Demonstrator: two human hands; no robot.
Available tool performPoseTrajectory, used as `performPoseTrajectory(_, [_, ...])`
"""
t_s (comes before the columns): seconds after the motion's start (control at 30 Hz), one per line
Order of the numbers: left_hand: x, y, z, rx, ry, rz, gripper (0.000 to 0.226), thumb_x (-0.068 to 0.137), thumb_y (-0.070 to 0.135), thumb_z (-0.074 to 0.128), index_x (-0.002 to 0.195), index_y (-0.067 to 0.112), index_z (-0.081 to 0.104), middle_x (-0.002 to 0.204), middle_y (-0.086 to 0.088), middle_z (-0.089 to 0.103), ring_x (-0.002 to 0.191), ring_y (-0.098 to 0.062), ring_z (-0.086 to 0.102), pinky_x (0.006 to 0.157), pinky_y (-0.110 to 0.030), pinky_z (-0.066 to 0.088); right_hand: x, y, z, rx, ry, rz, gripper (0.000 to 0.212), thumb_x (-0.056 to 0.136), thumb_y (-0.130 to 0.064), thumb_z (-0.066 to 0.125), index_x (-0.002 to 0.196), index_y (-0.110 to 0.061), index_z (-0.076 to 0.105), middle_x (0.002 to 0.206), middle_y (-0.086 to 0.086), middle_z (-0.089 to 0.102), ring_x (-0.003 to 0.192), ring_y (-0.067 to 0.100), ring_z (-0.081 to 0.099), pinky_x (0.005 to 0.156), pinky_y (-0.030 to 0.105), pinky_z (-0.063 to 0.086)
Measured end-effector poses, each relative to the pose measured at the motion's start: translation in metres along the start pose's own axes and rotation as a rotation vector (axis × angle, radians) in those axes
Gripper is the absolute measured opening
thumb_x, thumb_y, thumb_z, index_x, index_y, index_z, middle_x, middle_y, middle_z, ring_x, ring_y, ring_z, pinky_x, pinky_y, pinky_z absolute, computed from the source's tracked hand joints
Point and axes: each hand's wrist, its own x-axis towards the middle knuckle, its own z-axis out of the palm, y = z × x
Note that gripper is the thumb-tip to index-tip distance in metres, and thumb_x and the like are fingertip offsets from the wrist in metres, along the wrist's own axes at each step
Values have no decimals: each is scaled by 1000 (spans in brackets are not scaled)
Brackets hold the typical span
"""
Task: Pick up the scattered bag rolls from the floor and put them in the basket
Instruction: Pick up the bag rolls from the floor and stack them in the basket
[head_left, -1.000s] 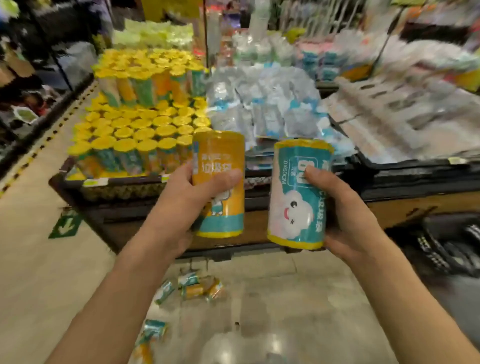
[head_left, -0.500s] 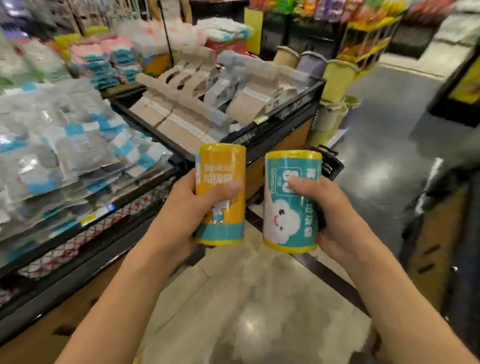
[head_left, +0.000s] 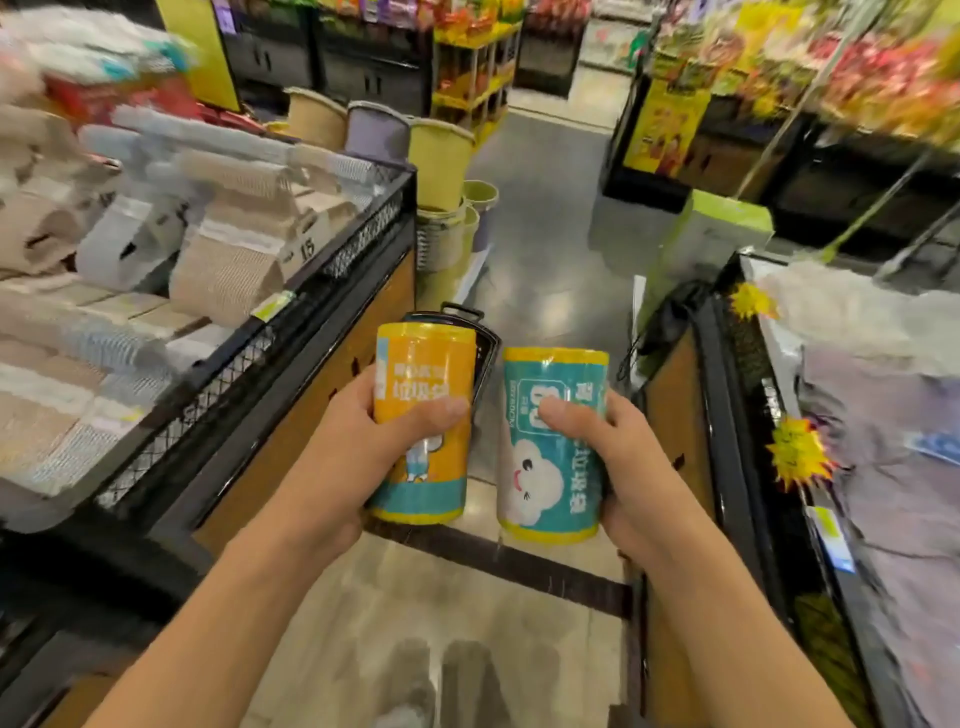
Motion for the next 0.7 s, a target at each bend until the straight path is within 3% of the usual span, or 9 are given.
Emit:
performPoseTrajectory(0.17, [92,20,15,14,-84,-33,69,51,42,83,114,19,65,96,-2,78,83,-22,76,73,-44,61,68,-27,-21,-16,99,-11,58,73,-32,75,125,-12,60,107,9,77,94,28,76,77,39,60])
performPoseTrajectory(0.37, [187,27,47,10,-161,-32,63,56,38,81,114,19,64,98,-3,77,86,-22,76,70,-38,61,150,-49,-62,19,129,-29,53,73,-29,75,120,-12,61,100,8,78,85,26,77,66,33,60])
performPoseTrajectory(0.7, [364,20,117,28,-1,-99,64,60,35,90,116,20,65,103,-3,77,91,-25,75,84,-53,59,337,-80,-160,-4,59,19,60,71,-28,77,124,-8,59,107,13,77,92,31,76,72,37,62])
